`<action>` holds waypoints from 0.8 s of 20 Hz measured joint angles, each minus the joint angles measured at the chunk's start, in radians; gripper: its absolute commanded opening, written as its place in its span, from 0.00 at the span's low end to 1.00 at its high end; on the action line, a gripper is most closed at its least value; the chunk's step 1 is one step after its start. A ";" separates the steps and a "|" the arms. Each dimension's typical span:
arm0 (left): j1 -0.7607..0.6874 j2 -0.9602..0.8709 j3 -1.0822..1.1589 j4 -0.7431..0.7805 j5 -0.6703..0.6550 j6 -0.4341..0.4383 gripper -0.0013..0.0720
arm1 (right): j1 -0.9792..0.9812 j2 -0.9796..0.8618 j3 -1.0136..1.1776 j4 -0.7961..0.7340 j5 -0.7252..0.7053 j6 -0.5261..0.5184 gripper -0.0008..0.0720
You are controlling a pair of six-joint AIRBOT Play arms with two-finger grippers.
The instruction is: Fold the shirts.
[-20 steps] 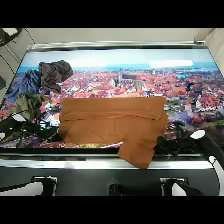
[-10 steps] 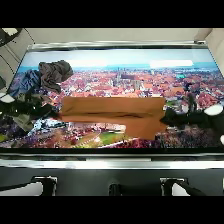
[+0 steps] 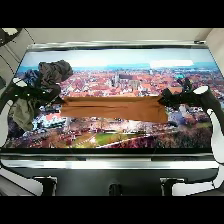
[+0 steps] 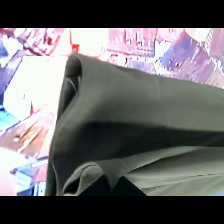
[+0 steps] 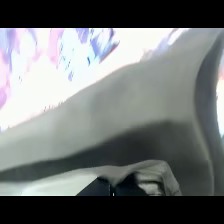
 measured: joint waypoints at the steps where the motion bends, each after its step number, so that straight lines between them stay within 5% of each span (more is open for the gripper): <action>1: -0.003 -0.024 0.014 -0.001 0.000 -0.005 0.06 | 0.002 -0.015 0.008 0.004 -0.014 -0.010 0.07; 4: -0.016 -0.081 0.039 -0.002 0.000 -0.010 0.06 | 0.003 -0.045 0.021 0.008 -0.039 -0.026 0.07; 5: -0.021 -0.091 0.043 -0.007 0.000 -0.010 0.21 | 0.003 -0.051 0.024 0.008 -0.042 -0.029 0.12; 6: -0.026 -0.098 0.047 -0.012 0.000 -0.011 0.62 | 0.003 -0.055 0.025 0.015 -0.050 -0.032 0.37; 7: -0.026 -0.102 0.054 -0.021 -0.003 -0.013 0.90 | 0.003 -0.057 0.027 0.027 -0.056 -0.034 0.70; 9: -0.022 -0.107 0.090 -0.036 -0.032 -0.013 0.94 | -0.002 -0.052 0.037 0.053 -0.048 -0.046 0.84; 16: 0.035 -0.006 0.242 -0.052 -0.143 -0.013 0.94 | -0.169 -0.027 0.142 -0.113 0.156 -0.048 0.97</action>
